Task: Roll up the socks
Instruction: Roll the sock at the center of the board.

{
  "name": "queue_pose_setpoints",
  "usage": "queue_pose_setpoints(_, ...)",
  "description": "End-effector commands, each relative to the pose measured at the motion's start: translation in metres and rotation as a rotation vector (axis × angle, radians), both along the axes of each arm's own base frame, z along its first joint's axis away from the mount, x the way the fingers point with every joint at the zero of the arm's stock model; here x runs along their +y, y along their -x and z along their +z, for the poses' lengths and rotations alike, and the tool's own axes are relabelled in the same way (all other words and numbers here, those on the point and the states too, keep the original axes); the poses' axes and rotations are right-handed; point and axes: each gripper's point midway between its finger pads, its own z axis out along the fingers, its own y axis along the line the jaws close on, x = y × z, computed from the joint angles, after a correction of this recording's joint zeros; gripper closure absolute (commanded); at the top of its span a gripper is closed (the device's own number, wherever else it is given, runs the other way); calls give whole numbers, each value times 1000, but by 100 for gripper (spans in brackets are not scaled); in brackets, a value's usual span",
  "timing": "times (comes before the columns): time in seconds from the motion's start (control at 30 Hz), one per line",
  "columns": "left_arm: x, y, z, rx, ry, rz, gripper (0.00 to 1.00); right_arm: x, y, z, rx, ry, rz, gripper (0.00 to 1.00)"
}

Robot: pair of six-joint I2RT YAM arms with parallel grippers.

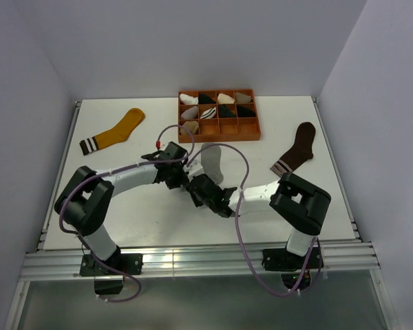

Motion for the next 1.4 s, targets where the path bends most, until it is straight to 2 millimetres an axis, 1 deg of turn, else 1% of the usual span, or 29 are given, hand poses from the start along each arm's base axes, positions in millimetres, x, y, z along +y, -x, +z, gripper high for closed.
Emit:
queue_pose_setpoints(0.0, 11, -21, 34, -105, 82, 84, 59, -4, 8, -5, 208, -132, 14, 100)
queue_pose_setpoints(0.03, 12, -28, 40, -131, 109, 111, 55, -3, 8, -2, 236, -166, 16, 100)
queue_pose_setpoints(0.07, 17, -33, 49, -157, 131, 135, 48, -2, 6, 0, 267, -207, 0, 100)
queue_pose_setpoints(0.13, 21, -33, 51, -170, 155, 160, 43, -3, 7, -1, 345, -275, 15, 100)
queue_pose_setpoints(0.17, 18, -36, 59, -201, 187, 162, 39, -1, 6, 1, 375, -320, -2, 100)
queue_pose_setpoints(0.2, 17, -31, 56, -189, 207, 160, 38, -5, 7, -1, 421, -352, -2, 100)
queue_pose_setpoints(0.23, 16, -29, 55, -191, 223, 155, 36, -3, 5, 1, 444, -399, -13, 100)
queue_pose_setpoints(0.27, 10, -31, 60, -216, 261, 146, 36, -3, 6, 2, 468, -425, -12, 100)
queue_pose_setpoints(0.3, 9, -23, 54, -196, 277, 136, 36, -6, 7, -3, 498, -442, -24, 100)
queue_pose_setpoints(0.33, 8, -22, 52, -196, 289, 132, 36, -3, 6, 3, 534, -509, -13, 100)
queue_pose_setpoints(0.37, 7, -20, 47, -198, 301, 125, 36, -7, 7, 0, 564, -533, -21, 100)
queue_pose_setpoints(0.4, 6, -19, 46, -200, 313, 118, 37, -8, 7, -3, 596, -555, -30, 100)
queue_pose_setpoints(0.43, 4, -17, 44, -196, 323, 112, 37, -7, 12, -1, 639, -589, -3, 100)
queue_pose_setpoints(0.47, 3, -16, 41, -195, 323, 109, 37, -10, 3, 3, 646, -636, -26, 100)
queue_pose_setpoints(0.5, 2, -17, 41, -207, 333, 106, 37, -13, 4, -2, 670, -644, -39, 100)
queue_pose_setpoints(0.57, -1, -16, 38, -210, 335, 99, 38, -15, 2, -2, 706, -681, -48, 100)
queue_pose_setpoints(0.6, -4, -14, 37, -208, 352, 85, 38, -17, 4, -8, 732, -682, -61, 100)
queue_pose_setpoints(0.63, -6, -14, 36, -209, 356, 81, 38, -15, 2, -5, 737, -716, -63, 100)
queue_pose_setpoints(0.67, -8, -13, 36, -205, 362, 73, 38, -16, 5, -6, 761, -730, -61, 100)
queue_pose_setpoints(0.7, -9, -14, 34, -199, 363, 75, 39, -21, 6, -14, 785, -732, -87, 100)
queue_pose_setpoints(0.77, -14, -12, 31, -189, 371, 62, 39, -24, 5, -16, 801, -759, -114, 100)
queue_pose_setpoints(0.8, -15, -11, 28, -182, 373, 60, 40, -28, 8, -21, 817, -760, -130, 100)
queue_pose_setpoints(0.9, -20, -9, 22, -164, 371, 50, 41, -33, 9, -28, 828, -764, -161, 100)
queue_pose_setpoints(1.07, -23, -5, 10, -128, 346, 45, 44, -38, 9, -33, 854, -771, -195, 100)
queue_pose_setpoints(1.2, -25, -1, 4, -114, 333, 39, 46, -42, 11, -38, 879, -788, -222, 100)
queue_pose_setpoints(1.3, -25, 1, -1, -103, 317, 40, 52, -44, 14, -43, 898, -789, -236, 100)
queue_pose_setpoints(1.37, -24, 1, -6, -96, 299, 43, 57, -44, 15, -42, 903, -802, -231, 100)
